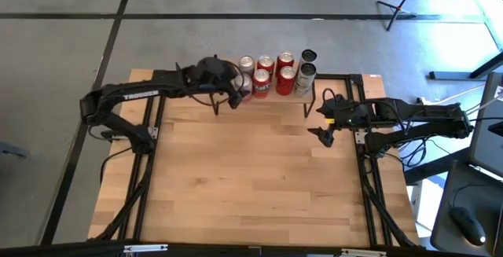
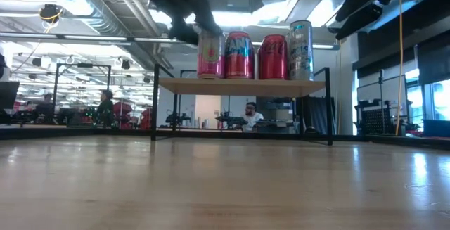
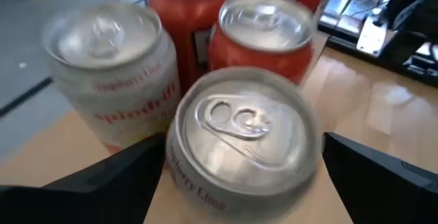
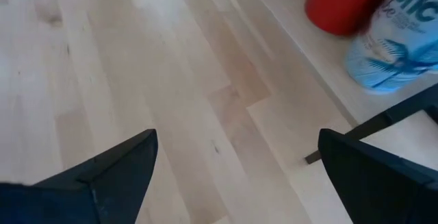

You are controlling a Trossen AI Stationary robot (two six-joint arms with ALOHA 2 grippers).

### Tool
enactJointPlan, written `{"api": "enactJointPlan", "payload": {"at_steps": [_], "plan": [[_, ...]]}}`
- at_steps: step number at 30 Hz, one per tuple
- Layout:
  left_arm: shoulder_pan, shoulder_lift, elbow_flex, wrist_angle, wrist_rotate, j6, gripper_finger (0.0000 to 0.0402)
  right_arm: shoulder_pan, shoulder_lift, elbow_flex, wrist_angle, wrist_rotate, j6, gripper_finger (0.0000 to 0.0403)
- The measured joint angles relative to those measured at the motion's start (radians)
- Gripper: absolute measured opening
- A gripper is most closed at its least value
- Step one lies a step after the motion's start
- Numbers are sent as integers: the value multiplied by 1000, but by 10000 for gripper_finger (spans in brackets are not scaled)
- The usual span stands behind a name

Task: Place canned beverage on shelf
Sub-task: Put the pink-white soda can on the shelf aligned with the other pink-white soda can

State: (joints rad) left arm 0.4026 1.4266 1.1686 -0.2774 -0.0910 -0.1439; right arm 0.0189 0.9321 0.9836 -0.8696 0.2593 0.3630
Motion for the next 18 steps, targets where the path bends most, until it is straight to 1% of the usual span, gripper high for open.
{"api": "enactJointPlan", "payload": {"at_steps": [10,16,18], "plan": [[-11,-171,9,-22,6,19,378,0,0,0,0,-8,0,390],[-48,-184,7,-170,51,44,378,0,0,0,0,-7,0,390],[-64,-172,-13,-184,24,73,378,0,0,0,0,-6,0,390]]}}
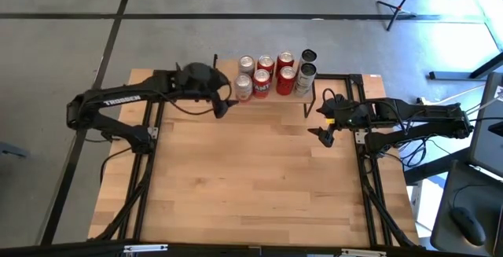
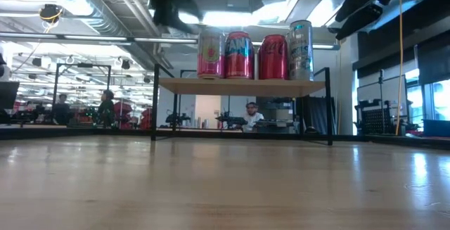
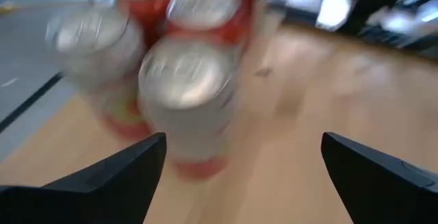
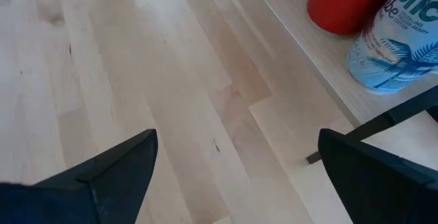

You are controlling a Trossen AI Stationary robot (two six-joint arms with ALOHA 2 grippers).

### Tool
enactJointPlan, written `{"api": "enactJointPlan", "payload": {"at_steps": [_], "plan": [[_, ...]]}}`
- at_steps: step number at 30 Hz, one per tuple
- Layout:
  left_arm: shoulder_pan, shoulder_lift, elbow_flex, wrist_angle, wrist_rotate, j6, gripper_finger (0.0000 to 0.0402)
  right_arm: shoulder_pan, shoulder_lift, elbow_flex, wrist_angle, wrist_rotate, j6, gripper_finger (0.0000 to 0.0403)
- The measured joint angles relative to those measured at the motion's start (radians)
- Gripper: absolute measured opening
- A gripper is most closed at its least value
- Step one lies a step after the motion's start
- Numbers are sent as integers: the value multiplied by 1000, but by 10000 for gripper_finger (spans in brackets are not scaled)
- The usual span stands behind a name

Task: Place canned beverage on shelf
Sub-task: Put the pink-white soda can on the shelf aligned with the other pink-white soda can, then return to Home Position

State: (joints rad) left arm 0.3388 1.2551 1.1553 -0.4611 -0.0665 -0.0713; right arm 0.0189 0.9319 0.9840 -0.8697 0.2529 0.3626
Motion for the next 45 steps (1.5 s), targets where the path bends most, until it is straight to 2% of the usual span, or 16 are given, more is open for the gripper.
{"api": "enactJointPlan", "payload": {"at_steps": [5,12,18,22,27,29,33,38,42,45], "plan": [[-17,52,-52,26,-195,-15,378,0,0,0,0,17,0,390],[2,107,-52,115,-215,-27,378,0,0,0,1,18,0,390],[20,107,-52,120,-268,-47,378,0,0,0,2,7,4,390],[11,78,-52,120,-214,-49,378,0,0,0,17,-28,33,390],[-18,14,-52,105,-9,-60,378,0,2,0,5,-36,49,390],[-36,-23,-52,116,42,-68,378,0,6,0,8,-41,43,390],[-91,-62,-52,180,46,1,378,0,7,0,68,-75,-13,387],[-169,-63,-68,195,32,22,378,0,6,0,138,-95,-112,337],[-249,-112,-154,304,28,-1,378,0,-28,-16,133,-126,-172,256],[-291,-185,-229,384,-22,-71,378,0,-97,-61,138,-135,-183,189]]}}
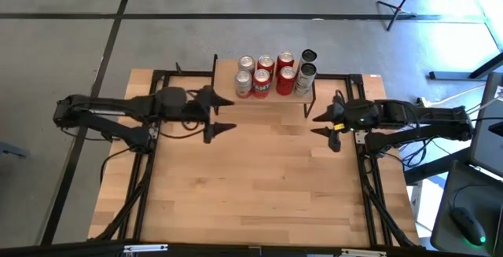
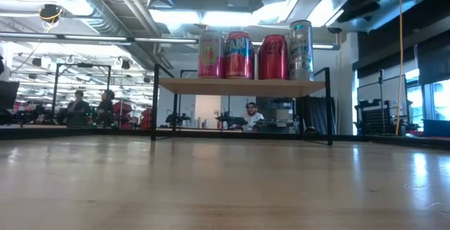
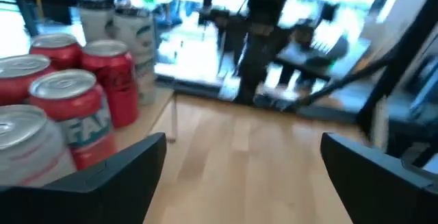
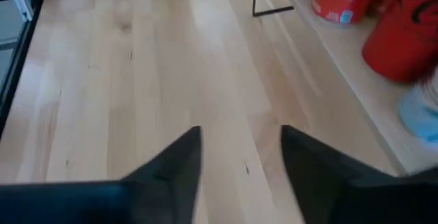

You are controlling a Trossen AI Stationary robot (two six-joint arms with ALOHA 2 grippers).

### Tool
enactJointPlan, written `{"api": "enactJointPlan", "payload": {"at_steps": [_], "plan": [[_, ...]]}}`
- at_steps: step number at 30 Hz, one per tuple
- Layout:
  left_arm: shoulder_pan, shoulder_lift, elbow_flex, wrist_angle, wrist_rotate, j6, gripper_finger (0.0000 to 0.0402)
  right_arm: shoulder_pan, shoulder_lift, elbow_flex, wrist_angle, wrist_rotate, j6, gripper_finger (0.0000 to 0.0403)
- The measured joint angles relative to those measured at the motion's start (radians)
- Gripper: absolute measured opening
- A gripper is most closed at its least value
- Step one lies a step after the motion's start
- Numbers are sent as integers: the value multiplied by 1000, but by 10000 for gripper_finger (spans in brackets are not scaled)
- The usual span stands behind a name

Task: Place canned beverage on shelf
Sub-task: Return to Home Position

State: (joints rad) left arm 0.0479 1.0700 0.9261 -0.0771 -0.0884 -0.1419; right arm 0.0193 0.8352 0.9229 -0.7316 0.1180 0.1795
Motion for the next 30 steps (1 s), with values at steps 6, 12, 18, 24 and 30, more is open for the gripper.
{"api": "enactJointPlan", "payload": {"at_steps": [6,12,18,24,30], "plan": [[-49,-85,-41,-69,-6,32,378,0,-186,-133,45,-9,7,80],[-86,-104,-42,-77,1,78,378,0,-344,-289,275,-45,66,12],[-125,-161,-152,-1,34,65,378,0,-454,-395,337,-57,78,18],[-138,-308,-336,164,53,46,378,0,-490,-417,326,-22,105,25],[-138,-446,-481,164,49,40,378,0,-489,-416,341,-22,104,24]]}}
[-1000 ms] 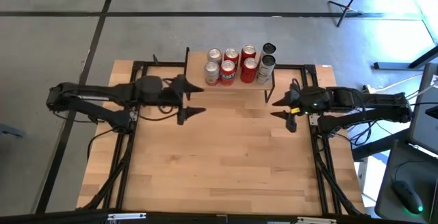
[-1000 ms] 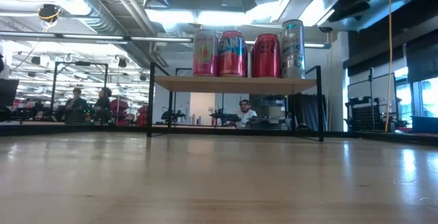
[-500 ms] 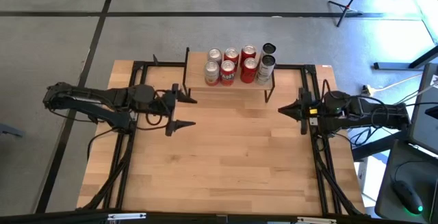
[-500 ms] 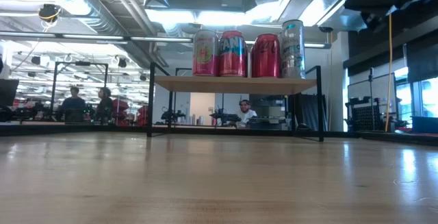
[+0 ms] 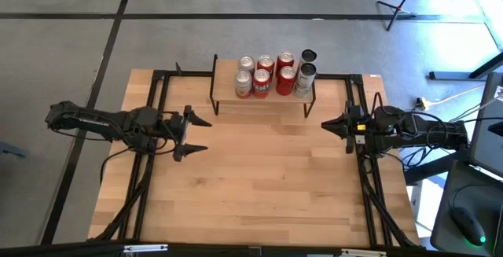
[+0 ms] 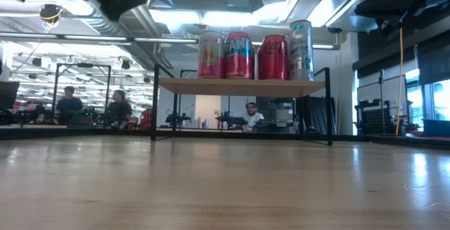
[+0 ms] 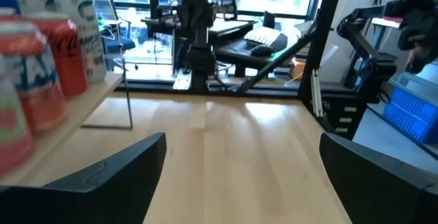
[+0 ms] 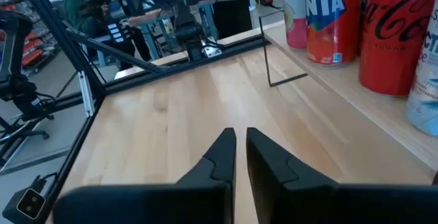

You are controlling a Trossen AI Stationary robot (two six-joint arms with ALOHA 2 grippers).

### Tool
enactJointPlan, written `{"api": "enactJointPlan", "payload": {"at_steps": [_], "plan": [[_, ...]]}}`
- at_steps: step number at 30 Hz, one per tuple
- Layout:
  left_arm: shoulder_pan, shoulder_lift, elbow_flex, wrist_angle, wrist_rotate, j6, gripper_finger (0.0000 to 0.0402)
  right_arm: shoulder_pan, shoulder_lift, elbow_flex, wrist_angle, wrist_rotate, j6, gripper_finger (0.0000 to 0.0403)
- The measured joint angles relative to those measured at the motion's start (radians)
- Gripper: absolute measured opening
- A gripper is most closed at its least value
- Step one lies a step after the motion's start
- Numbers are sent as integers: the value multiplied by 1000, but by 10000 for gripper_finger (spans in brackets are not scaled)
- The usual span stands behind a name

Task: Place canned beverage on shelf
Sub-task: Return to Home Position

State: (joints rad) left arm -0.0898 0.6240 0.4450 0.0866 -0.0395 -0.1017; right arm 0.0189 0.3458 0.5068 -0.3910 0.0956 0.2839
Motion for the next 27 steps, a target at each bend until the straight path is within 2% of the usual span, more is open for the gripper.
{"api": "enactJointPlan", "payload": {"at_steps": [4,10,14,17,20,25,27], "plan": [[0,-87,-99,12,-25,3,378,0,0,0,10,-8,15,24],[0,-240,-262,74,-44,26,378,0,-2,0,61,5,-94,24],[1,-342,-310,101,-40,3,378,0,-29,-15,22,43,-134,24],[0,-401,-337,87,2,32,378,0,-91,-84,58,3,-178,24],[1,-441,-374,88,-9,36,378,0,-167,-170,152,-37,-239,24],[1,-493,-434,101,16,3,378,0,-331,-306,227,-55,-288,24],[1,-513,-438,108,17,7,378,0,-344,-358,276,-64,-285,24]]}}
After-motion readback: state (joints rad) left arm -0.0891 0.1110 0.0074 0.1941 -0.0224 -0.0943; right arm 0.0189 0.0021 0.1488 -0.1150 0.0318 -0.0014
